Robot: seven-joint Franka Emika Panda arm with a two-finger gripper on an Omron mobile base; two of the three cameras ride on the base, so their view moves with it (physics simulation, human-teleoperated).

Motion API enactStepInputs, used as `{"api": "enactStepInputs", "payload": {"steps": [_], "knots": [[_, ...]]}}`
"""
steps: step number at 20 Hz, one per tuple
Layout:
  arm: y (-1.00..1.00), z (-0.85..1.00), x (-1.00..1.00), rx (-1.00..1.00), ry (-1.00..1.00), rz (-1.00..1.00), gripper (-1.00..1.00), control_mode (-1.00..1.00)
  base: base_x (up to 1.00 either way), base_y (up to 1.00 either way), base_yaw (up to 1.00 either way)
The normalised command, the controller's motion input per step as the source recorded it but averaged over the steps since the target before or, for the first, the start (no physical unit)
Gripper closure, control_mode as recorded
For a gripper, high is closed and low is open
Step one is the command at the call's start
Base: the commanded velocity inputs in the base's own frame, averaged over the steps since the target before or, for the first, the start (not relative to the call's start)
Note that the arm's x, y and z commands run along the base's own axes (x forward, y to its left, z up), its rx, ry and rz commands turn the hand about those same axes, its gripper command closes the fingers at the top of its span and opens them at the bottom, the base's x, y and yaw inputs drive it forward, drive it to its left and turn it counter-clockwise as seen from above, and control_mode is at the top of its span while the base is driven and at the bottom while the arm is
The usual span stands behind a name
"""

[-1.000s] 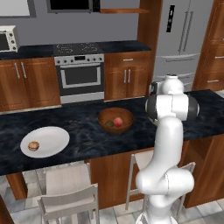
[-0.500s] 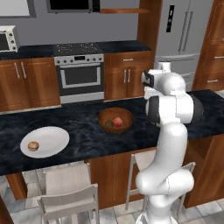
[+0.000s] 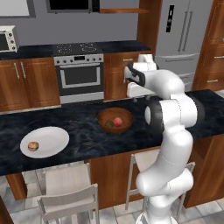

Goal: Take the fruits from the plate on the dining counter and place two fruits in each bowl.

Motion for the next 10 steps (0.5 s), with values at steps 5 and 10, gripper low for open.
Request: {"api": "enactStepInputs", "payload": {"steps": [5,10], "knots": [[0.97,0.04,-0.6,0.12,-0.32,0.35,-1.0,-1.0,0.0,0.0,0.0],[0.99,0.38,-0.4,0.11,-0.11,0.2,-1.0,-1.0,0.0,0.0,0.0]]}}
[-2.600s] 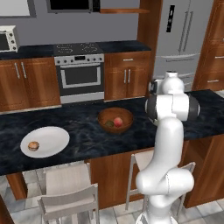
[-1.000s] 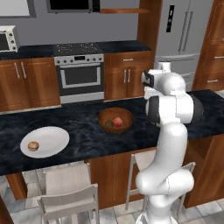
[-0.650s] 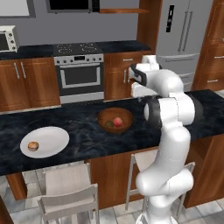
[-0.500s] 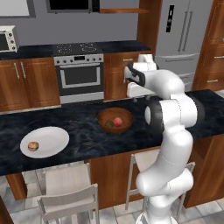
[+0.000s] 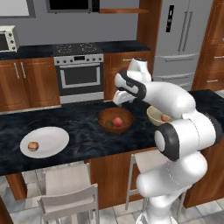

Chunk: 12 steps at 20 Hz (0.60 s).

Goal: Take the fruits from the plate on the dining counter and place two fruits in each bowl.

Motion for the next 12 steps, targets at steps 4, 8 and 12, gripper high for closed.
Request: {"api": "enactStepInputs", "payload": {"steps": [4,8,12], "knots": [[1.0,0.33,-0.14,0.0,0.04,0.04,-1.0,-1.0,0.0,0.0,0.0],[1.0,0.02,0.0,0.0,0.18,0.01,-1.0,-1.0,0.0,0.0,0.0],[1.0,-0.06,0.0,-0.03,0.06,0.0,-1.0,-1.0,0.0,0.0,0.0]]}}
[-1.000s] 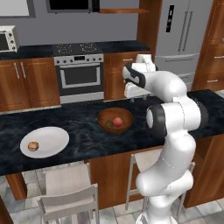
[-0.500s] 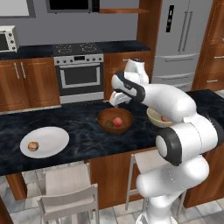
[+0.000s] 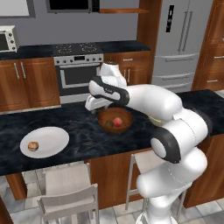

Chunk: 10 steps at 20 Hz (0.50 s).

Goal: Take the fruits from the plate on the dining counter and place two fruits in each bowl.

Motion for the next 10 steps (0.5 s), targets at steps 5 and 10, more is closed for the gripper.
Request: {"api": "enactStepInputs", "payload": {"steps": [5,10], "knots": [[1.0,-0.33,-0.1,-0.1,0.0,0.02,-1.0,-1.0,0.0,0.0,0.0],[1.0,-0.36,-0.05,-0.12,0.01,0.0,-1.0,-1.0,0.0,0.0,0.0]]}}
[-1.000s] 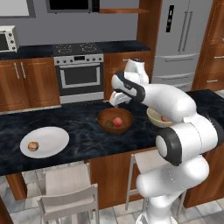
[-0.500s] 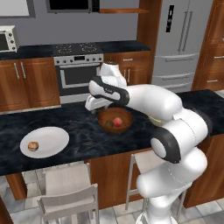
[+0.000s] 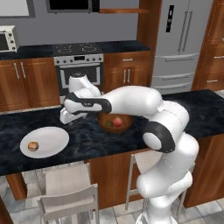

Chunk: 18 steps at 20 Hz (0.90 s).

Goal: Take the fruits from the plate on the dining counter and place two fruits in each bowl.

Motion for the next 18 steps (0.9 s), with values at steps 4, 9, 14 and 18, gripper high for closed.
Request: {"api": "enactStepInputs", "payload": {"steps": [4,9,14,18], "knots": [[0.98,-0.21,0.0,0.0,0.01,0.0,-1.0,-1.0,0.0,0.0,0.0],[0.79,-0.22,-0.01,0.0,0.04,0.0,-1.0,-1.0,0.0,0.0,0.0],[0.55,-0.25,-0.01,0.06,0.0,0.0,-1.0,-1.0,0.0,0.0,0.0],[0.32,-0.11,0.0,0.0,0.0,0.0,-1.0,-1.0,0.0,0.0,0.0]]}}
